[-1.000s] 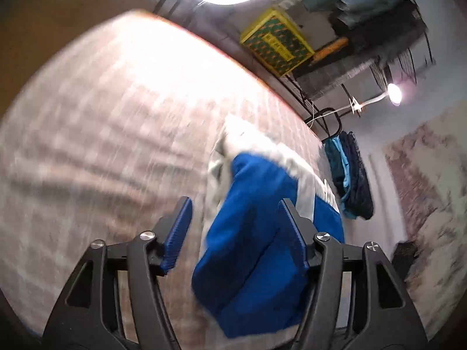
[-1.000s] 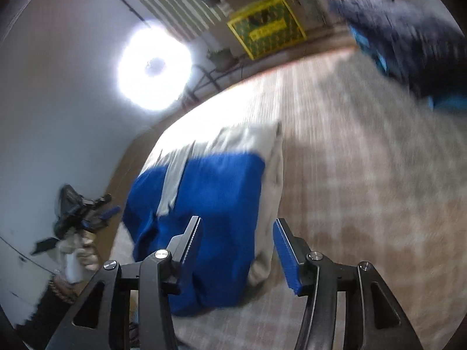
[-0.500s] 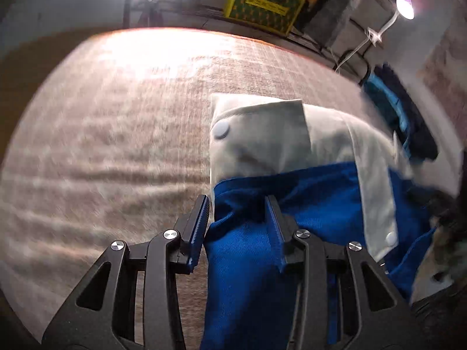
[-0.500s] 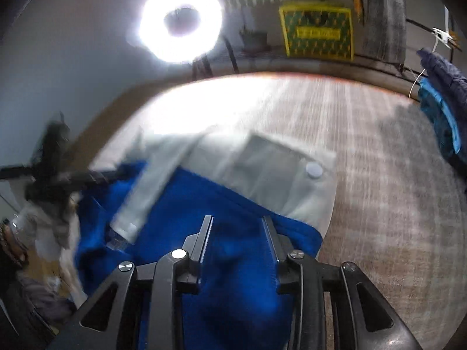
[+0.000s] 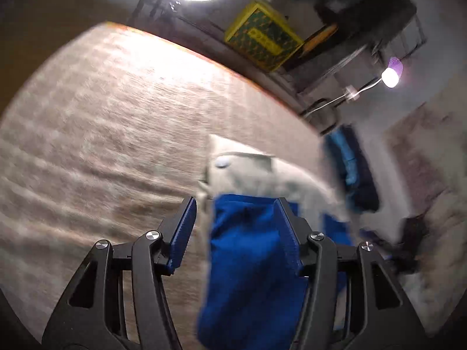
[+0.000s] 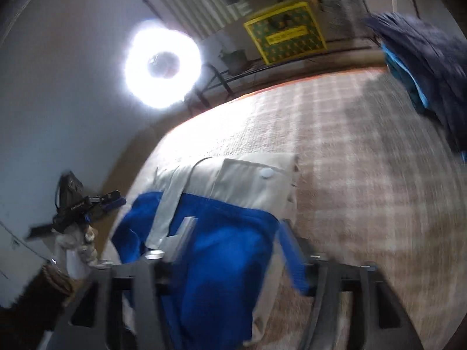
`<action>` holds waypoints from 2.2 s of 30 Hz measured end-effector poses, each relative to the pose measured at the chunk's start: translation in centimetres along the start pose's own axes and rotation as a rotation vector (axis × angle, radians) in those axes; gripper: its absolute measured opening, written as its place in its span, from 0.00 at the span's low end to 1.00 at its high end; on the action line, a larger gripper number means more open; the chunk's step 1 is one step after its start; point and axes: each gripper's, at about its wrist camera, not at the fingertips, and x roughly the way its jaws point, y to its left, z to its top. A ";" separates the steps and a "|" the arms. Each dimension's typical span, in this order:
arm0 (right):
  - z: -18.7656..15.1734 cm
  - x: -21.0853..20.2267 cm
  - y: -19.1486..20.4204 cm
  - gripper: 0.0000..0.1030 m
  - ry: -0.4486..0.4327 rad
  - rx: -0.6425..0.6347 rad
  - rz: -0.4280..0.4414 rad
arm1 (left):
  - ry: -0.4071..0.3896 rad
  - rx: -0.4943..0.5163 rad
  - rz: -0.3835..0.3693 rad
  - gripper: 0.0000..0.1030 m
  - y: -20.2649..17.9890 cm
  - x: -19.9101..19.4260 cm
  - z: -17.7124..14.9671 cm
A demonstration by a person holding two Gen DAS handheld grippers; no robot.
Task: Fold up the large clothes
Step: 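Close both tools on the bundle's sides and lift it off the bed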
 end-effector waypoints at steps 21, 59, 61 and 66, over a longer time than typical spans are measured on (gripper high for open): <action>-2.5 -1.5 -1.6 0.75 0.029 -0.021 0.062 | 0.068 -0.037 0.020 0.69 2.6 0.3 -0.5; -0.4 9.6 0.8 0.34 0.158 0.075 0.068 | 0.215 -0.025 -0.013 0.39 -0.8 9.8 0.1; -0.2 9.2 2.1 0.32 0.146 0.029 0.039 | 0.193 0.020 0.019 0.36 -2.0 9.2 -0.1; 0.6 8.0 5.3 0.30 0.120 -0.073 -0.009 | 0.138 0.132 0.067 0.33 -5.3 7.5 -0.7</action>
